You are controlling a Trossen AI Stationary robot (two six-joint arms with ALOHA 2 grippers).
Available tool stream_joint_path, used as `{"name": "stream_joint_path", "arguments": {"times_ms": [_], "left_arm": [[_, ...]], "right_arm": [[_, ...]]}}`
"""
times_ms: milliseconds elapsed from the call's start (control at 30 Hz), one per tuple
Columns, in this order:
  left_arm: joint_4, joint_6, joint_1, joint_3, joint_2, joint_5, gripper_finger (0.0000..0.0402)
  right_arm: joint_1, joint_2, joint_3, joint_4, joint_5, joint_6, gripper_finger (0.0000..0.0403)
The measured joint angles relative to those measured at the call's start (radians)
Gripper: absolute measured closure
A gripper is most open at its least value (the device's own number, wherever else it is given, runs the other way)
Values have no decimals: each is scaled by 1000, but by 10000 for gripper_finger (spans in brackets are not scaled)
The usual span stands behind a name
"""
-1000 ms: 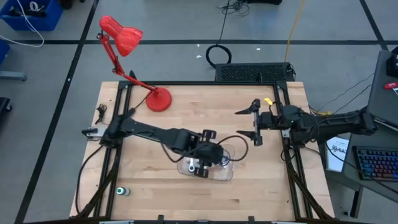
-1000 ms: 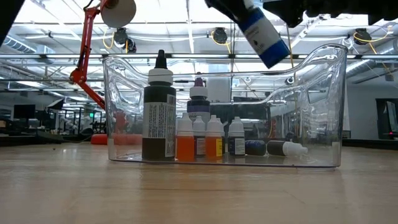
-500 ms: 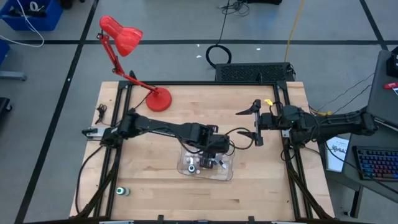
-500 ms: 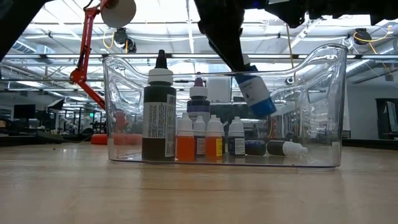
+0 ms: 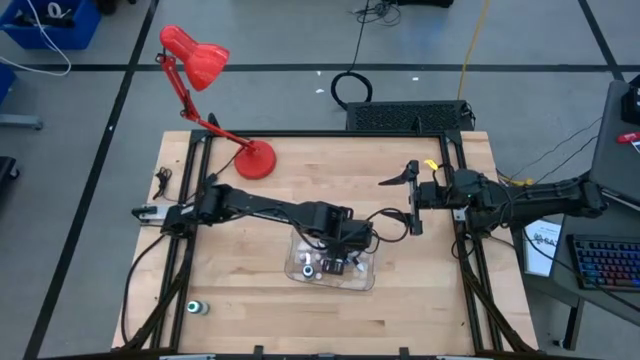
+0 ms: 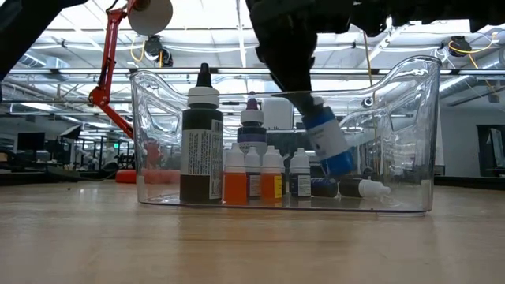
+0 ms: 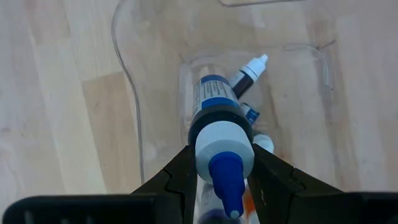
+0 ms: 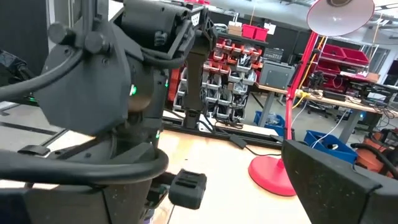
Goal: Pick & Place food coloring
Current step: Put the large blue food coloring bottle into the transparent bin
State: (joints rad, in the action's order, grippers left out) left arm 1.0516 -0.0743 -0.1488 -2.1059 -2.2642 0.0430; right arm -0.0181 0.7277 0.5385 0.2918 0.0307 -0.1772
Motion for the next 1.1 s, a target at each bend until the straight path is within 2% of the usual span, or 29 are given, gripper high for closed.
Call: {"name": "stream_joint_path", "arguments": {"times_ms": [633, 1100], "left_arm": [[75, 25, 7, -1, -24, 0, 284], [23, 42, 7, -1, -24, -44, 284]], "right_arm": [[0, 0, 0, 1, 0, 0, 69], [0, 0, 0, 2, 0, 0, 69]]}}
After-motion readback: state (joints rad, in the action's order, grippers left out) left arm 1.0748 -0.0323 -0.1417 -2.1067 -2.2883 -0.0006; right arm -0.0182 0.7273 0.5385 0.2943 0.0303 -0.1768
